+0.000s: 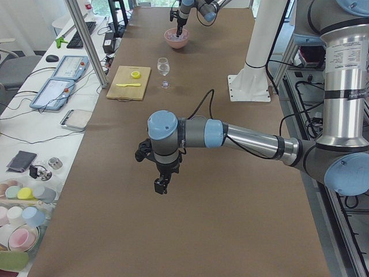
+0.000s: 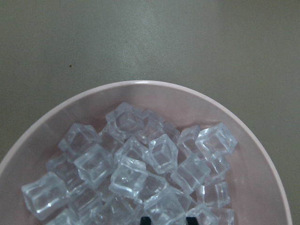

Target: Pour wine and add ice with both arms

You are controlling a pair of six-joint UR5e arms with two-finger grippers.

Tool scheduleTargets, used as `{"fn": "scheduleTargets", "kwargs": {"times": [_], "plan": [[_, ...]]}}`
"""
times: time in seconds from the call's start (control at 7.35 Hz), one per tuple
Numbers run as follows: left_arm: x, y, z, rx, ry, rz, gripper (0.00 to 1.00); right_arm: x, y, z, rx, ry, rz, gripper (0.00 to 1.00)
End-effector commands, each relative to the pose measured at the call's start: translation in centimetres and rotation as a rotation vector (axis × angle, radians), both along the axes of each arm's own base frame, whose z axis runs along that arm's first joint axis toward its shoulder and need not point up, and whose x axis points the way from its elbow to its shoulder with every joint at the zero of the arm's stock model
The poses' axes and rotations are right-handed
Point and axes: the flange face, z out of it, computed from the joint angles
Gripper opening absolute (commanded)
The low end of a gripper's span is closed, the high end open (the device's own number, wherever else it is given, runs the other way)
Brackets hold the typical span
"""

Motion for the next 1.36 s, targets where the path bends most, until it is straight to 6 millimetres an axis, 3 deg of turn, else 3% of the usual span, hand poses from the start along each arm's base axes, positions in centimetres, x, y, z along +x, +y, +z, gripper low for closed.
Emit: {"fn": "scheduleTargets", "kwargs": {"times": [0.0, 0.14, 0.54, 1.09, 1.22], "plan": [[0.0, 0.0, 0.0, 0.000, 0.002, 0.000, 0.98, 0.2, -0.2, 0.1, -0.002, 0.002, 0.002, 0.56], [0.0, 0.0, -0.1, 0.001, 0.003, 0.000, 0.98, 0.6, -0.4, -0.1, 0.010, 0.005, -0.006, 0.69], [0.0, 0.0, 0.0, 0.001, 0.005, 0.001, 0.98, 0.3, -0.6, 0.2, 0.009, 0.012, -0.012, 0.58], [0.0, 0.0, -0.2, 0.004, 0.005, 0.001, 0.98, -0.4, -1.3, -0.1, 0.021, 0.017, -0.027, 0.53], [0.0, 0.0, -0.2, 0.004, 0.006, 0.001, 0.98, -0.2, -1.4, -0.2, 0.022, 0.016, -0.024, 0.25]]}}
